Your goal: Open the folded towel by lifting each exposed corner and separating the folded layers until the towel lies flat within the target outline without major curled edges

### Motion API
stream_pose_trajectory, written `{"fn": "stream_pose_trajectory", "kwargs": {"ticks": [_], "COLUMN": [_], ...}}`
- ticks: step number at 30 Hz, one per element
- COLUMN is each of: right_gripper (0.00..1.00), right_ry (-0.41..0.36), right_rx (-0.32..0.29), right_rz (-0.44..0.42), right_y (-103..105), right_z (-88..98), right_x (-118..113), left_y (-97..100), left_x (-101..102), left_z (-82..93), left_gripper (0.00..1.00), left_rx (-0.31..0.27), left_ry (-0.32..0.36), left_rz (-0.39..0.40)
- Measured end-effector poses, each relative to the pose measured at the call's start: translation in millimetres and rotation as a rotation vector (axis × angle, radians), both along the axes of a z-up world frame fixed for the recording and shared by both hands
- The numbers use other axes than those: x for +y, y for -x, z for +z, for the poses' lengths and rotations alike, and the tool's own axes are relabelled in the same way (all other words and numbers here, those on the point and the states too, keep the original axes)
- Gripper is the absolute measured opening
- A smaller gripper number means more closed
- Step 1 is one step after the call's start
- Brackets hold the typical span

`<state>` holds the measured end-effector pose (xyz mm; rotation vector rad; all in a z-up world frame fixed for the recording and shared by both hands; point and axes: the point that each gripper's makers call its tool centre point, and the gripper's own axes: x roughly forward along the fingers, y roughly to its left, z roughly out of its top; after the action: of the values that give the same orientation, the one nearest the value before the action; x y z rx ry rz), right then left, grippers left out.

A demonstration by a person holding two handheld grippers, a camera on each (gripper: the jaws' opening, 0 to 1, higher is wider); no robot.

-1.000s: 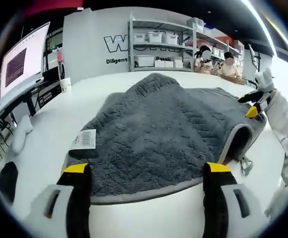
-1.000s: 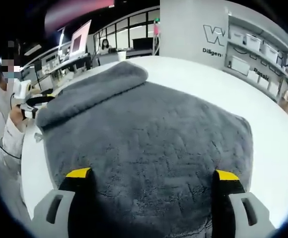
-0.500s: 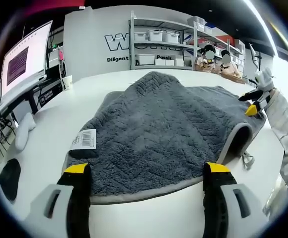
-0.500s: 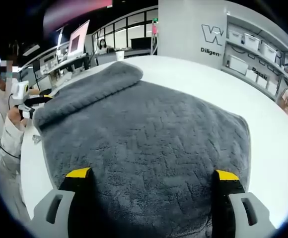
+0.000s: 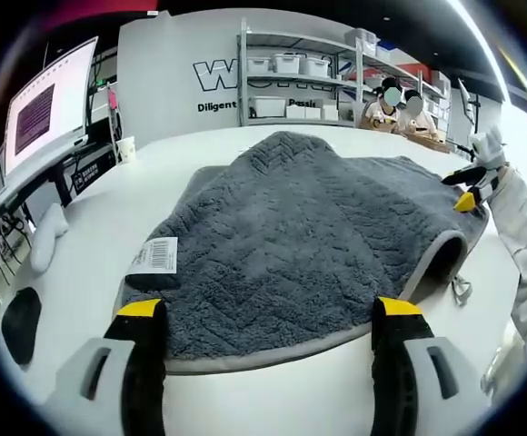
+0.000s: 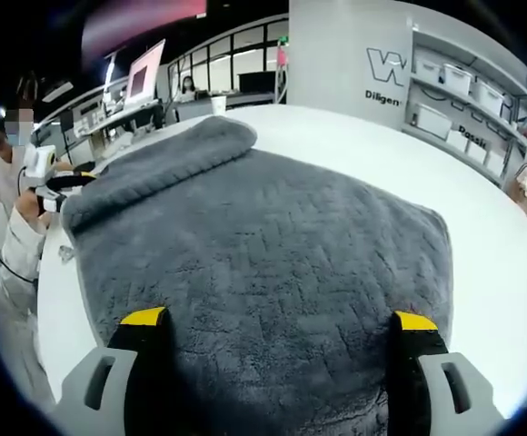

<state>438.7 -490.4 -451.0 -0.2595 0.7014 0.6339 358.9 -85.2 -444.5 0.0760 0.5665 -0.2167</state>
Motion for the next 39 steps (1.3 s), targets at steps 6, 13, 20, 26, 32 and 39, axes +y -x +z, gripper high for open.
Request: {"fn": "stream_pose_trajectory", "kwargs": {"ticks": [6, 13, 20, 26, 32, 39], "right_gripper": [0.99, 0.89, 0.82, 0.72, 0.57, 0.32], "right_ry": [-0.026, -0.059, -0.023, -0.029, -0.027, -0.057], "right_rx": [-0.078, -0.143, -0.19, -0.167, -0.161, -0.179], "right_rz": [0.061, 0.175, 0.285, 0.375, 0.399, 0.383], "right_y": [-3.0, 1.5, 4.2, 9.2, 9.2, 1.7], "right_z": [16.4, 40.3, 47.0, 39.5, 30.4, 28.2], "right_x": [14.4, 62.7, 117.0, 165.0, 188.6, 198.7], "left_y": [0.1, 0.2, 0.3, 0.4, 1.0, 1.3], "left_x": [-0.1, 0.5, 1.4, 1.0, 0.3, -0.7], "left_z": [0.1, 0.1, 0.0, -0.1, -0.1, 0.0], "left_gripper": [0.93, 0.93, 0.93, 0.93, 0.93, 0.93], "left_rx": [-0.007, -0.013, -0.02, -0.025, -0.031, -0.04], "left_ry": [0.002, 0.003, 0.005, 0.007, 0.008, 0.011], "left_rz": [0.005, 0.004, 0.004, 0.0, -0.001, -0.004]}}
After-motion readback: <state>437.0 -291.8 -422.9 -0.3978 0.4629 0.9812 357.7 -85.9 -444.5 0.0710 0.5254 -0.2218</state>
